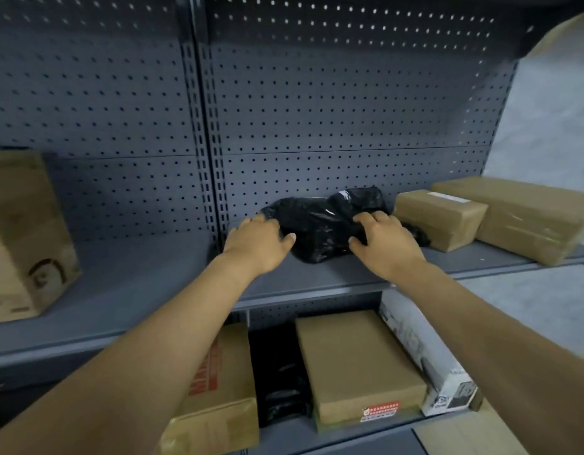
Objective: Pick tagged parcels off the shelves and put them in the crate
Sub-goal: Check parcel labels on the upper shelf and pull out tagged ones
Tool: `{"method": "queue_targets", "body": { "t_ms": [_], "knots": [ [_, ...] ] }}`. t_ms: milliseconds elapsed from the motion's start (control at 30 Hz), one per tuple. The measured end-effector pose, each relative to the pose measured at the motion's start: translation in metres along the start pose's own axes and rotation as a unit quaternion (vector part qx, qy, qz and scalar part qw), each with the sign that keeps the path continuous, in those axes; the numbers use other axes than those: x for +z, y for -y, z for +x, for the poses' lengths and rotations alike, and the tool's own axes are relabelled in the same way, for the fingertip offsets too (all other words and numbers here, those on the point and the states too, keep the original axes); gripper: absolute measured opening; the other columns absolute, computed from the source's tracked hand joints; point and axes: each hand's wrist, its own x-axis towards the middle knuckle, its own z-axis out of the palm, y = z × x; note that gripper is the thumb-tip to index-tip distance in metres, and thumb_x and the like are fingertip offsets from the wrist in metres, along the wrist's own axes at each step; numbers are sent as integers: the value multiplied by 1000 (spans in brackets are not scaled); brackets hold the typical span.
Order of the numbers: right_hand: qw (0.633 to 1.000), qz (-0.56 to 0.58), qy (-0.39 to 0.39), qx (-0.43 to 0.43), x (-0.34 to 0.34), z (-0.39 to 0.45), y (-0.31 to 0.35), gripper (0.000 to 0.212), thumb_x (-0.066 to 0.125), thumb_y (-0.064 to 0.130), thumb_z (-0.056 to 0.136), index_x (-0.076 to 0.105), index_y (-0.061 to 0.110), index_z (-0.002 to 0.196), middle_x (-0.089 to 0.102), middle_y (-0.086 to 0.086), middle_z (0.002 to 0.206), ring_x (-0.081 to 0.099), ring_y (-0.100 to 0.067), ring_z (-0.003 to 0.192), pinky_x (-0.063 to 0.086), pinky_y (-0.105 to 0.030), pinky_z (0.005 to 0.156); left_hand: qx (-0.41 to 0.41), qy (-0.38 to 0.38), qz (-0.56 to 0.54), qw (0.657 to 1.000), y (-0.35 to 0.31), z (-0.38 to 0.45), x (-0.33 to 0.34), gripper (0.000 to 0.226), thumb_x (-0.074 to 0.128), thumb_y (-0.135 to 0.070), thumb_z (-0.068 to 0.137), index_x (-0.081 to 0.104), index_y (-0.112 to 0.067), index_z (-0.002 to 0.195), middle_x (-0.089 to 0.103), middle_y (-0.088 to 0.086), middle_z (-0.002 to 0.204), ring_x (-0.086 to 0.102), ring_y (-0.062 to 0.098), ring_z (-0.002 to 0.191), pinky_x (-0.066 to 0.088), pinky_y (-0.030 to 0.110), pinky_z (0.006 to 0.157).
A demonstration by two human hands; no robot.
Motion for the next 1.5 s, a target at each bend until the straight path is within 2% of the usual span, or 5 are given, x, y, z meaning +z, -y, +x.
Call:
{"method": "queue_targets", "body": {
  "t_ms": [567, 800, 1067, 1267, 1500],
  "knots": [
    [970, 27, 123, -208, 21, 50, -2, 82, 59, 60, 87, 21, 31, 155, 31, 4, 158, 36, -33, 129, 33, -41, 111, -211, -62, -306, 926, -49, 61, 12, 6, 44, -8, 96, 50, -6, 95, 50, 8, 87, 46, 18, 70, 32, 26, 52],
    [975, 92, -64, -192, 3, 65, 3, 20, 54, 27, 97, 61, 23, 115, 69, -7, 108, 63, -34, 103, 48, -37, 73, -181, -75, -494, 847, -34, 52, -24, 23, 40, -8, 103, 54, -11, 84, 63, 11, 96, 62, 21, 83, 56, 26, 66],
    [943, 223, -61, -238, -68, 95, 19, 14, 62, 24, 96, 67, 11, 96, 59, 3, 70, 54, -19, 68, 43, -30, 64, -36, -51, -288, 956, -2, 43, -34, 117, 88, -39, 65, 12, -33, 153, 34, -8, 141, 32, 9, 132, 28, 37, 117],
    [926, 271, -106, -240, -97, 101, 30, 22, 74, 29, 87, 66, 9, 86, 65, -5, 72, 54, -14, 64, 42, -29, 63, 2, -63, -394, 917, -8, 44, -44, 46, 86, -42, 69, 69, -31, 111, 72, -8, 112, 67, 8, 106, 51, 32, 101],
    [883, 452, -116, -47, -84, 93, 20, 72, 64, 52, 89, 34, 20, 146, 48, -4, 142, 48, -20, 128, 39, -28, 94, -34, -84, -529, 844, -10, 42, -45, 53, 59, -47, 93, 52, -24, 141, 61, -9, 132, 58, 12, 120, 42, 29, 105]
  ]
}}
